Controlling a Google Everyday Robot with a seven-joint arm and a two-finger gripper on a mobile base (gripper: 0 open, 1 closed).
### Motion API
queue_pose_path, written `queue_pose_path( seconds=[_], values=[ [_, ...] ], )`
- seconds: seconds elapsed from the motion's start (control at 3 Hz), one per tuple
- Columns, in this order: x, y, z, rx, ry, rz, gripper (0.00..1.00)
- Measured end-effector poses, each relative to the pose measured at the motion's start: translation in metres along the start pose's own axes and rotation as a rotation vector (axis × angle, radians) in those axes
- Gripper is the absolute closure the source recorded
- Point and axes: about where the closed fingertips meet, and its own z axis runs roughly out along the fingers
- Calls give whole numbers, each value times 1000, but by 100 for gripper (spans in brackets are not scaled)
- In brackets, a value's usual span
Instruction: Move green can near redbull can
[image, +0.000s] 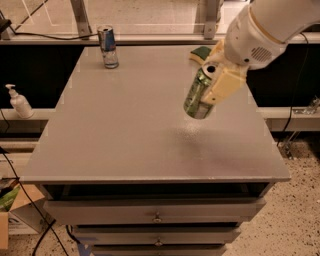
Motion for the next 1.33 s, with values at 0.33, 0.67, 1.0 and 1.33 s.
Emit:
queue_pose_path(
  seconds=[0.33, 0.67, 1.0, 1.33],
  values=[
    [-9, -4, -8, 16, -22, -7, 100],
    [3, -1, 5, -19, -14, 51, 100],
    [-4, -23, 25, -27, -38, 83, 100],
    [-25, -63, 48, -41, -28, 53, 100]
  ],
)
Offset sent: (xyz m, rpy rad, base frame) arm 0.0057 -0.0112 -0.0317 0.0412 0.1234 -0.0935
